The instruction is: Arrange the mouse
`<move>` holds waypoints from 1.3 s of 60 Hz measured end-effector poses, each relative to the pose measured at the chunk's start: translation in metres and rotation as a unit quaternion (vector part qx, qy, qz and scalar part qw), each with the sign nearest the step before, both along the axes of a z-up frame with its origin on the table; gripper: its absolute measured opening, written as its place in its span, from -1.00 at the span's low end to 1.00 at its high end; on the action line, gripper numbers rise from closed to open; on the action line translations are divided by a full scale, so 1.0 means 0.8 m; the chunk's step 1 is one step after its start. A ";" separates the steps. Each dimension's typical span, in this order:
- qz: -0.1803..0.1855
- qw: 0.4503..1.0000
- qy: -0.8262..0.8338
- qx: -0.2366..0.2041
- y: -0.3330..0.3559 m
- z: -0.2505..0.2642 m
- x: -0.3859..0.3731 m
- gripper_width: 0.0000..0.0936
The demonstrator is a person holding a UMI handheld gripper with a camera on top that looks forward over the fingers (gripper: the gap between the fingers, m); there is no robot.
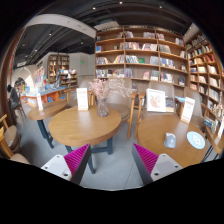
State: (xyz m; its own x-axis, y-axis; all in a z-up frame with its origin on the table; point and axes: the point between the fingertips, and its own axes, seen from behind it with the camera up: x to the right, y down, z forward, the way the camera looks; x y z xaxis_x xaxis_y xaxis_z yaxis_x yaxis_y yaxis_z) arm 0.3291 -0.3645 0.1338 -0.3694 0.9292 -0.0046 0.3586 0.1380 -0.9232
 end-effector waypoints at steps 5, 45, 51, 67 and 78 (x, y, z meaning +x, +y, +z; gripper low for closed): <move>-0.011 1.000 0.000 0.006 0.013 -0.002 -0.006 0.83; -0.174 0.984 -0.030 0.034 0.251 -0.059 -0.088 0.83; -0.184 0.982 -0.035 0.034 0.268 -0.066 -0.096 0.83; -0.203 0.977 -0.050 0.038 0.299 -0.091 -0.118 0.83; -0.211 0.975 -0.056 0.039 0.309 -0.110 -0.156 0.83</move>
State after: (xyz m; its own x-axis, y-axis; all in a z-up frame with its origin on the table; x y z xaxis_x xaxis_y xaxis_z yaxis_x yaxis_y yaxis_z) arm 0.2047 -0.1174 0.0459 0.0452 0.9976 0.0527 0.4973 0.0234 -0.8673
